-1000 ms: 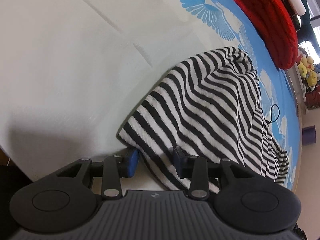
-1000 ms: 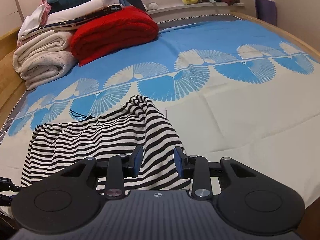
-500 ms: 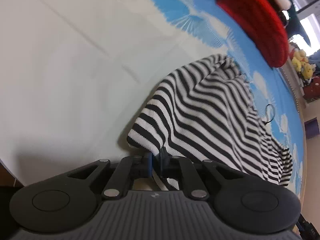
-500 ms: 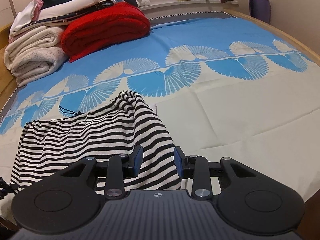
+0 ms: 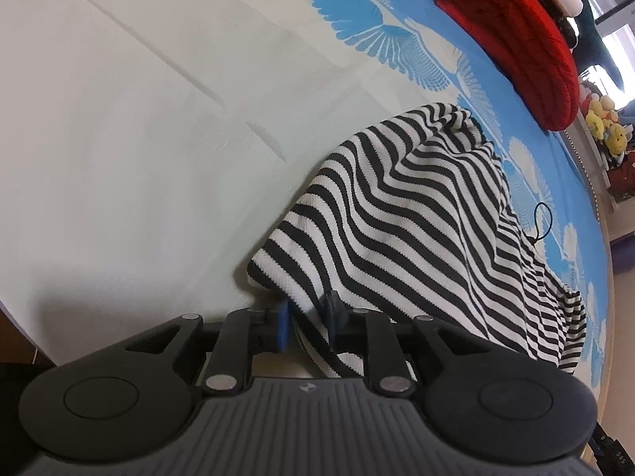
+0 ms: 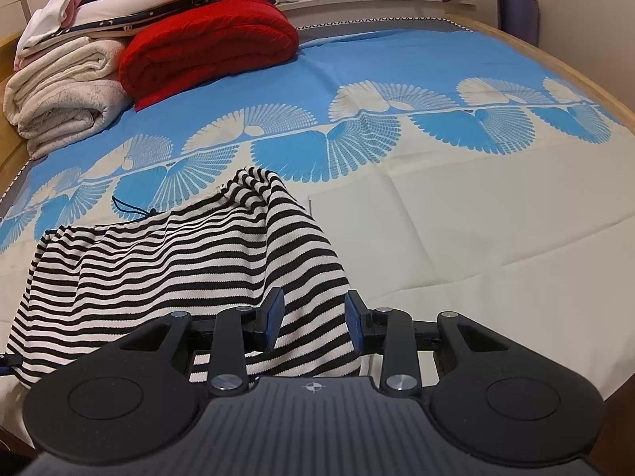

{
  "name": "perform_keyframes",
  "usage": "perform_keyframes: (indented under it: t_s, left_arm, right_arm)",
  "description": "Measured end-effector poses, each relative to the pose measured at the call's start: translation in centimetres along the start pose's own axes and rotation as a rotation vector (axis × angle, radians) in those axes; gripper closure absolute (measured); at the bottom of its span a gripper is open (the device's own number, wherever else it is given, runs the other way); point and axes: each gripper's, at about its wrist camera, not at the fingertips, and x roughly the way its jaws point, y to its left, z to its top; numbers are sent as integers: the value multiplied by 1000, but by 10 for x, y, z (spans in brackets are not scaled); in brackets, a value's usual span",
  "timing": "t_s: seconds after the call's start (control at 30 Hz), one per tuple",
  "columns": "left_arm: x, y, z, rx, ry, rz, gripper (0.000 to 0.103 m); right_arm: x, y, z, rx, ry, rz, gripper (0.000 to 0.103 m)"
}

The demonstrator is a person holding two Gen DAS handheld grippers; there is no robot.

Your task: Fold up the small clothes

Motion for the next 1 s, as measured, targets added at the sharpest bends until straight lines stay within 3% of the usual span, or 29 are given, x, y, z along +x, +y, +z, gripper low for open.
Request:
perform_keyframes:
  t_s: [0.27,0.33,0.5,0.6,0.77,0.83,1.0]
  left_arm:
    - [10,-6,-2,39,5,24,83]
    - [9,-11,-2,83,-5,33,93]
    - [-21,-16,-2,123,-123,20,97]
    - [-31,-14,-4,146,-167,81,99]
    - [-22,-6,-4,117,-126,165,99]
    - [-29,-21,-7,190,-159,189,99]
    - [-56,-83,-23,389,-265,225,100]
  right_arm:
    - [0,-2,0,3,-3,-3,68]
    - [1,-2,0,3,-3,-6,68]
    - [1,-2,0,1,-9,-19,68]
    - [0,-1,1,8,-22,-28,68]
    - [2,-5,8,27,-40,-37,69]
    - [4,-9,12,43,-40,-37,77]
    - [9,-25,38,37,-71,-16,86]
